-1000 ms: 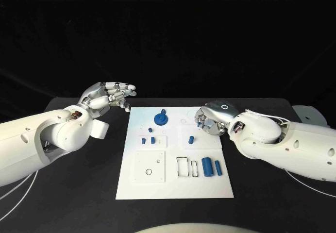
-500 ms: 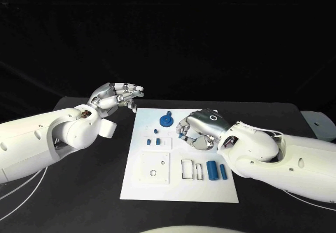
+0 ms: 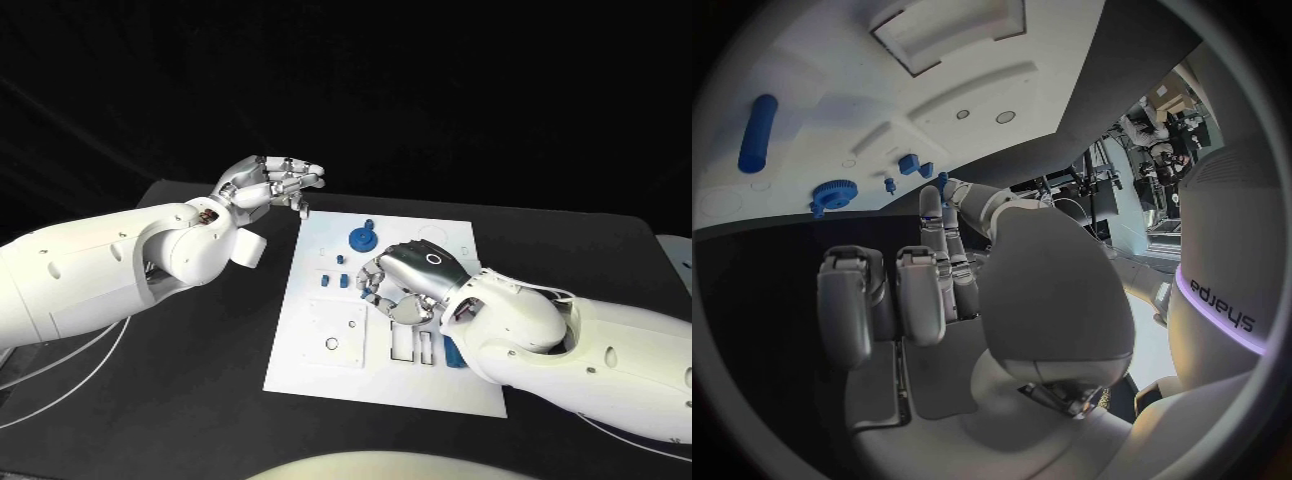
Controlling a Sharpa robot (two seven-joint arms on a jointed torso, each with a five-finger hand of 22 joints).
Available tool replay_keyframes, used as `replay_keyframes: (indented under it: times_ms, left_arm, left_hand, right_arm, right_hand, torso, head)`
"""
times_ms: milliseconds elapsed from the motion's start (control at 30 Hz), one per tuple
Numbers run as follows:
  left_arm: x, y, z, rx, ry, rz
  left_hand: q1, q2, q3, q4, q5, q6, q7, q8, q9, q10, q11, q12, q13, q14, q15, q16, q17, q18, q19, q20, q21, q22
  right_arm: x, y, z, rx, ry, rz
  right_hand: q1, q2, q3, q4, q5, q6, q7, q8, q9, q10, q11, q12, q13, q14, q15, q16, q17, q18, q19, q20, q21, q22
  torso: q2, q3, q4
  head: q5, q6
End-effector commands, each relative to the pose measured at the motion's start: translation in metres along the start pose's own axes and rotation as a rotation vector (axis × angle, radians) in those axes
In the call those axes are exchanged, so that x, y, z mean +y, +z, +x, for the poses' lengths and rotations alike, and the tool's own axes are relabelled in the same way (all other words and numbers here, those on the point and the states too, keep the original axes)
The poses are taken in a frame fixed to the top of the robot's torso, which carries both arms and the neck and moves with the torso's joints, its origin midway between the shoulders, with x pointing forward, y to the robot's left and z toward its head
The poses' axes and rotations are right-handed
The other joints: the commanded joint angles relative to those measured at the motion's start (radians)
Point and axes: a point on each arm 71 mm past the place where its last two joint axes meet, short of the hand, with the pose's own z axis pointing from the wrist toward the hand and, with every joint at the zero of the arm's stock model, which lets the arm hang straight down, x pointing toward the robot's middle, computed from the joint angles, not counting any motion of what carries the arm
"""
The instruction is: Assemble the parts on the task board
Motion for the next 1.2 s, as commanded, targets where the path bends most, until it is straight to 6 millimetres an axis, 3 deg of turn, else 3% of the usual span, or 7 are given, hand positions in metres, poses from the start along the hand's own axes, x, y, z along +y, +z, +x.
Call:
replay_keyframes:
  times_ms: [33,500,1200]
  left_arm:
    - [-0.001,0.001,0.004,0.020,-0.011,0.006]
    - [-0.001,0.003,0.008,0.029,-0.015,0.006]
    - [0.000,0.003,0.008,0.033,-0.017,0.003]
  left_hand:
    - [0.006,0.001,0.001,-0.005,-0.003,-0.007,0.001,-0.006,-0.001,-0.005,0.001,0.007,-0.002,-0.006,0.003,0.004,-0.001,0.014,0.005,0.002,-0.004,-0.001]
    - [0.006,0.001,0.001,-0.005,-0.003,-0.007,0.002,-0.006,-0.002,-0.005,0.002,0.007,-0.002,-0.007,0.004,0.004,-0.001,0.014,0.006,0.002,-0.004,-0.002]
    - [0.005,0.002,0.000,-0.005,-0.003,-0.007,0.002,-0.006,-0.002,-0.006,0.002,0.009,-0.002,-0.008,0.004,0.004,-0.002,0.014,0.006,0.003,-0.006,-0.003]
  right_arm:
    - [0.003,0.001,0.008,0.007,0.004,-0.018]
    - [0.009,0.005,0.038,0.056,0.032,-0.023]
    - [0.007,0.005,0.050,0.096,0.020,-0.012]
  right_hand:
    - [-0.008,0.002,0.001,-0.004,-0.002,0.006,0.000,0.003,0.001,0.006,0.002,-0.003,0.001,0.058,-0.007,0.006,0.011,-0.019,0.034,-0.008,0.004,0.123]
    - [-0.009,0.002,0.001,-0.005,0.000,0.006,0.000,0.003,0.001,0.006,0.002,-0.003,0.001,0.058,-0.007,0.006,0.011,-0.019,0.034,-0.008,0.005,0.125]
    - [-0.012,0.002,0.000,-0.005,-0.001,0.006,0.001,0.003,0.002,0.007,0.002,-0.003,0.002,0.058,-0.007,0.006,0.010,-0.019,0.035,-0.008,0.005,0.126]
  torso:
    - [0.000,0.0009,-0.0011]
    - [0.000,0.0017,-0.0006]
    - [0.000,0.0006,-0.0007]
  head:
    - [0.020,-0.012]
    - [0.034,-0.018]
    - [0.038,-0.022]
